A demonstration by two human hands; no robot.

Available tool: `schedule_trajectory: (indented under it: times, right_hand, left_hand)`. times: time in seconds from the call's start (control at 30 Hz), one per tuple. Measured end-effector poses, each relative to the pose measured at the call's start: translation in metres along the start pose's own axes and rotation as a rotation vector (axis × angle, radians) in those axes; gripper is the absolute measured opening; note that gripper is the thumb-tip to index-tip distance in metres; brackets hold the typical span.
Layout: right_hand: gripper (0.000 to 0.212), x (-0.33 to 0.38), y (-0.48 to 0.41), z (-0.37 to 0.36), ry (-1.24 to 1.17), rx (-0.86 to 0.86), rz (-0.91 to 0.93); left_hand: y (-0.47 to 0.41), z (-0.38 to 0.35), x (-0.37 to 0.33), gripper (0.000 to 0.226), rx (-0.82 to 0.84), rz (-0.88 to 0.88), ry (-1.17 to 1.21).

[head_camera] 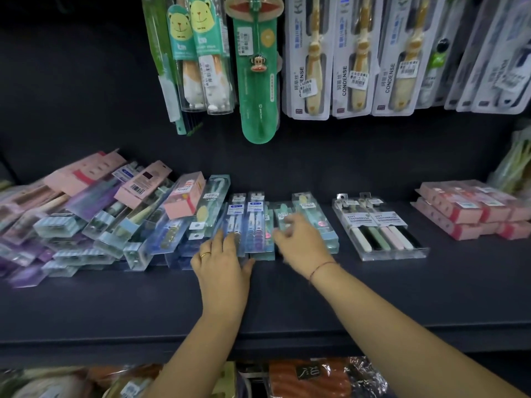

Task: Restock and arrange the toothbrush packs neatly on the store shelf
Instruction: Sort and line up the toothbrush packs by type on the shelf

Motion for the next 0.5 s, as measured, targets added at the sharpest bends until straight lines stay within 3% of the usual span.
schedule_trajectory:
  times: [0.07,0.13,0.33,0.5]
  right_hand:
    - [0.043,0.004,0.001,-0.019,0.015,0.119,-0.084]
    - [0.035,0.008,0.002,-0.030,-0.120,0.139,-0.196]
    - [0.021,0.004,-0.001,-0.033,-0.197,0.025,-0.278]
    - [0.015,0.000,0.005,-0.019,-0.433,0.016,-0.358]
  left_hand:
    - [0.000,0.001,0.001,0.056,-0.013,-0.011,0.056]
    - [0.000,0.000,0.001,0.056,-0.017,-0.030,0.121]
    - [0.001,0.001,-0.002,0.049,-0.047,-0.028,0.316]
    - [0.002,0.003,-0.005,0.058,0.025,0.031,0.373]
Point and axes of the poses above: each hand's wrist, its own y-axis away from the middle knuckle, its own z-axis out of the back of the hand, x = y × z, the point moved 2 cm from there along -y, towards the middle knuckle, and after that the axes turned 12 degrees about -x, right-handed, at the moved point
